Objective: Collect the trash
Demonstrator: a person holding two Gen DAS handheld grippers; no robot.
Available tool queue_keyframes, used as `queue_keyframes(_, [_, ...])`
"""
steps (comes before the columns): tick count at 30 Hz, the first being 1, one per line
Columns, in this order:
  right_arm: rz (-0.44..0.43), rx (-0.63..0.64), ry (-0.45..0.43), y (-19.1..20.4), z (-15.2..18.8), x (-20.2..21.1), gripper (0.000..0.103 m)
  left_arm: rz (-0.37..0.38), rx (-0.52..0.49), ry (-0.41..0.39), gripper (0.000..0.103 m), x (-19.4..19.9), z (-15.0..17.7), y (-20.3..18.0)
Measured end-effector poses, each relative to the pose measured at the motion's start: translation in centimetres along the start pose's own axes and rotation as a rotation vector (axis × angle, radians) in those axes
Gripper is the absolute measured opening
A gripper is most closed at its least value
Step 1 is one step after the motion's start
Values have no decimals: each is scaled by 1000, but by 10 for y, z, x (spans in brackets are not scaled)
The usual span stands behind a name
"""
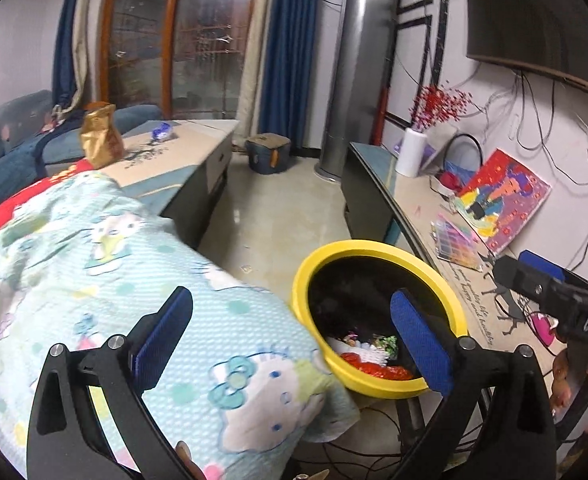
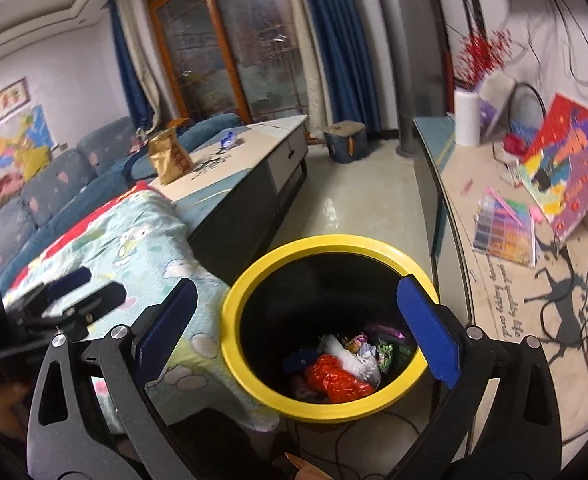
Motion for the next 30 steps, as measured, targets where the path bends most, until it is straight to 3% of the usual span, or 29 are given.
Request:
queue_keyframes(16, [-27,131,-50,66,12,16,92,-135,66,-73,97,63,30,61])
queue_keyframes(30, [-23,133,-286,108,24,52,92,-201,97,-250,97,130,58,80])
Point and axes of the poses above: each gripper's, at about its wrist camera, not at the fingertips, and x roughly against the way its jaws point, y to its left, z to its underside, the point moved 10 cm from there along -x, roughly the way its jaws point, and after that the axes turned 11 degrees about y, right-handed, at the moved point
